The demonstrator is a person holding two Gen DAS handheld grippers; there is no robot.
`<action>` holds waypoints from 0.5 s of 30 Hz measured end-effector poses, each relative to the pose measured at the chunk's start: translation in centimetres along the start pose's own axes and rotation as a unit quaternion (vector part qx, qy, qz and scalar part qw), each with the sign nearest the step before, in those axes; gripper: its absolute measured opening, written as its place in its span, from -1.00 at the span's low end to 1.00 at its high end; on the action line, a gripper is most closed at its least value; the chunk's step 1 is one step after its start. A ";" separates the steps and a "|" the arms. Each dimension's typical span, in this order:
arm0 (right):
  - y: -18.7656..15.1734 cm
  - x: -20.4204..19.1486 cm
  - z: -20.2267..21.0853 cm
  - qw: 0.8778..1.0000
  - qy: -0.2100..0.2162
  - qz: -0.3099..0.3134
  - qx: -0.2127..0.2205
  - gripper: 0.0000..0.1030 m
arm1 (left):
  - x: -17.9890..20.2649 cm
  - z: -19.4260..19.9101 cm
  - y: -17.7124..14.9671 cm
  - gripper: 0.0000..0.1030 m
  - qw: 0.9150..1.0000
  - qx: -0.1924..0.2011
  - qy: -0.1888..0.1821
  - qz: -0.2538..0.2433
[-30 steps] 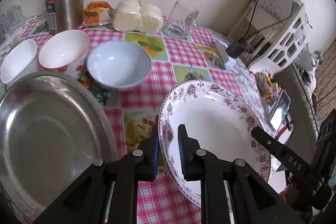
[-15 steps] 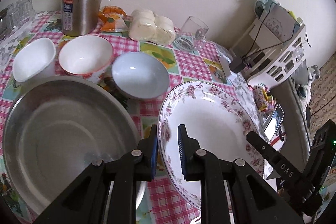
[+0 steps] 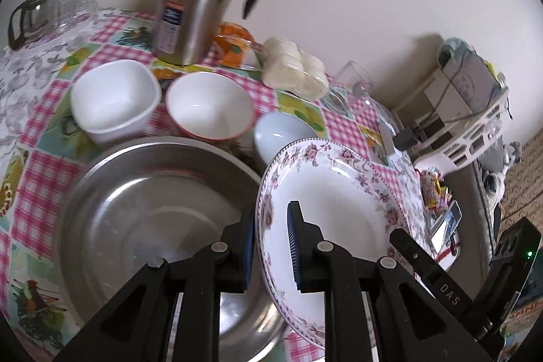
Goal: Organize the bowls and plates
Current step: 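Lower the floral plate into the steel basin with both grippers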
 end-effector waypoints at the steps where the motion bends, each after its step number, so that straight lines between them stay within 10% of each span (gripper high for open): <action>1: -0.1 -0.6 -0.2 1.000 0.002 0.003 -0.002 -0.65 | -0.7 0.3 0.2 -0.67 1.000 0.001 0.002 0.005; 15: -2.5 -7.3 -3.6 0.999 0.027 0.031 -0.036 -0.65 | -7.9 2.7 1.3 -0.67 0.998 0.010 0.034 0.061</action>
Point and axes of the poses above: each gripper's, at about its wrist camera, not at the fingertips, and z roughly against the way its jaws point, x to its right, y to its top, the point moved 3 cm from there along -z, roughly the way its jaws point, and after that the axes turned 2 degrees about -z, right-handed, at the moved point
